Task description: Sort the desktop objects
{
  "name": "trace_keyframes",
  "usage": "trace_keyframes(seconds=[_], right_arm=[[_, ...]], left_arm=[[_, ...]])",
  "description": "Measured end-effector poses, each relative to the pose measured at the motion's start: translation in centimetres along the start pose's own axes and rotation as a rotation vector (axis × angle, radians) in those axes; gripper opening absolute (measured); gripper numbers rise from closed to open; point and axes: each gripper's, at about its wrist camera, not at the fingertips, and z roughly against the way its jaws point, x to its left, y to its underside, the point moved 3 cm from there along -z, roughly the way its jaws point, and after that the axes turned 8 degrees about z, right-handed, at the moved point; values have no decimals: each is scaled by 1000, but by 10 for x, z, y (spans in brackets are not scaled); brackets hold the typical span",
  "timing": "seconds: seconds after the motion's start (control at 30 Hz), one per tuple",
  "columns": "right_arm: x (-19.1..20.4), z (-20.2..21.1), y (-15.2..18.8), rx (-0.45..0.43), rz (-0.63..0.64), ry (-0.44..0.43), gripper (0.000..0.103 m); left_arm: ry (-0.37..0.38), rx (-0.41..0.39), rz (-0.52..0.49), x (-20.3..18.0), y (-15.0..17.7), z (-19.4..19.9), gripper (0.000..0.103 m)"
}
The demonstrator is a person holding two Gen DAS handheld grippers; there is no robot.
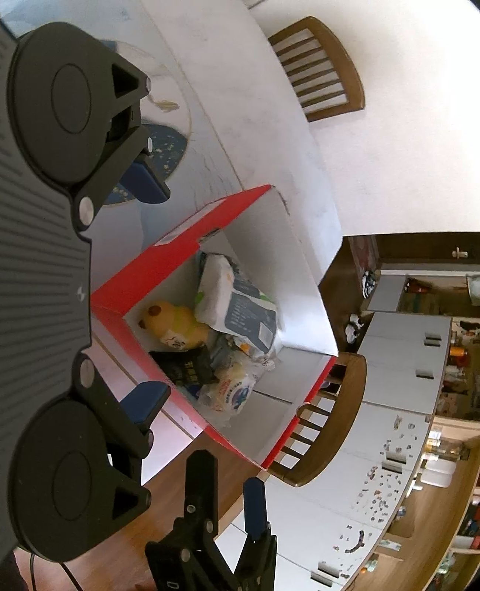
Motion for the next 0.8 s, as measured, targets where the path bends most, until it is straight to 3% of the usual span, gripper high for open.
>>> trace_keyframes(seconds=[0.8], right_arm=[[11,3,11,24,-23,10,95]], left_arm=[[8,42,-11,-7,15,-2,103]])
